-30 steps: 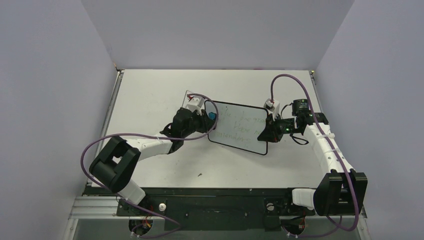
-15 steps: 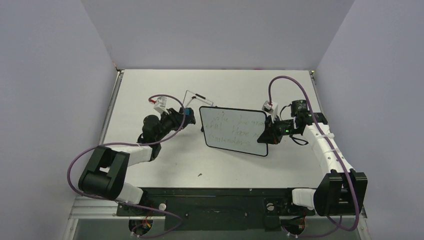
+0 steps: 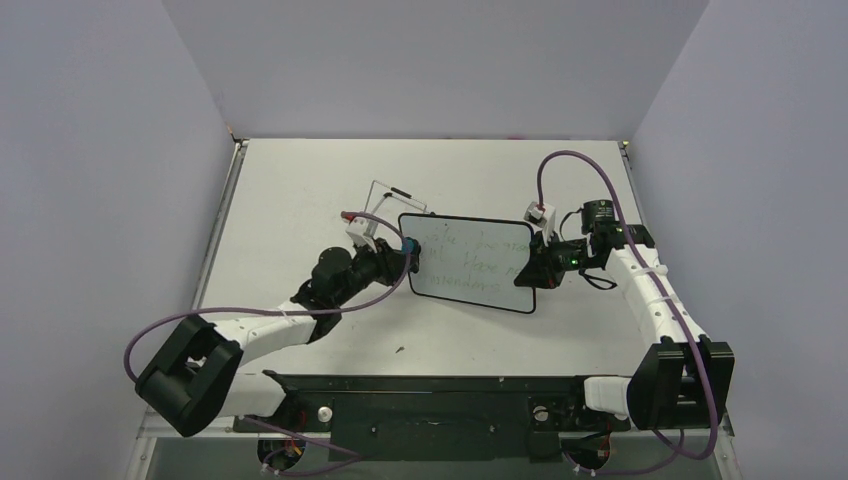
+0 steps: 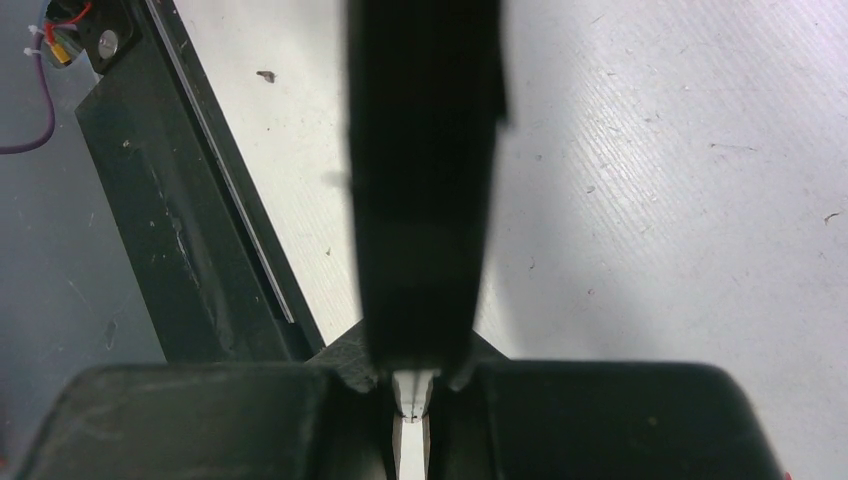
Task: Erase the whiteboard
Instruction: Erase the whiteboard at the whiteboard stand.
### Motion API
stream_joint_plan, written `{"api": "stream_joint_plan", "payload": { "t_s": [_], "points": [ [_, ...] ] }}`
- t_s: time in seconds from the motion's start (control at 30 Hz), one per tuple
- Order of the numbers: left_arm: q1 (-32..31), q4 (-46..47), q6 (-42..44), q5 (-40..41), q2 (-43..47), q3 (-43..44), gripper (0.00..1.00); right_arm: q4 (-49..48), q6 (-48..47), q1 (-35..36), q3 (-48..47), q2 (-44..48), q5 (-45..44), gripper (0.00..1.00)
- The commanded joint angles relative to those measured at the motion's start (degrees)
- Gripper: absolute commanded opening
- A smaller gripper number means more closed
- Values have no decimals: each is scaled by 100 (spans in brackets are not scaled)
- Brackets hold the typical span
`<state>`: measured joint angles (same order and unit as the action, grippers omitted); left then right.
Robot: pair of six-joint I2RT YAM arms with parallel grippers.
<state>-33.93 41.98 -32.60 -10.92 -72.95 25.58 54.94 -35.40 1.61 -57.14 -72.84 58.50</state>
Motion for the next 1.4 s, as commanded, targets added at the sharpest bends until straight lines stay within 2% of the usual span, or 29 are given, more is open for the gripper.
{"api": "stream_joint_plan", "payload": {
  "t_s": [0.0, 0.17, 0.37, 0.6, 0.83, 0.97, 1.07, 1.17, 1.37],
  "points": [
    [-275, -454, 647, 1377, -408, 324, 0, -18, -160, 51, -71, 0, 188, 0],
    [-280, -537, 704, 2012, -810, 539, 0, -16, -160, 40, -67, 23, 188, 0],
    [-312, -869, 808, 2396, -1099, 863, 0, -16, -168, 48, -76, 7, 191, 0],
    [-609, -1082, 1061, 2839, -1235, 1189, 0, -13, -169, 49, -69, 2, 197, 0],
    [-644, -1053, 1114, 3203, -1133, 1407, 0, -2, -178, 48, -67, -2, 200, 0],
    [-649, -969, 1181, 3077, -1127, 1584, 0, -1, -178, 43, -68, -1, 193, 0],
    [-700, -876, 1293, 2683, -1174, 1602, 0, -6, -178, 47, -75, -2, 195, 0],
    [-849, -819, 1471, 2312, -1206, 1492, 0, -4, -178, 47, -70, -1, 196, 0],
    [-1079, -735, 1476, 2081, -1288, 1213, 0, -9, -178, 50, -73, -3, 205, 0]
  ]
}}
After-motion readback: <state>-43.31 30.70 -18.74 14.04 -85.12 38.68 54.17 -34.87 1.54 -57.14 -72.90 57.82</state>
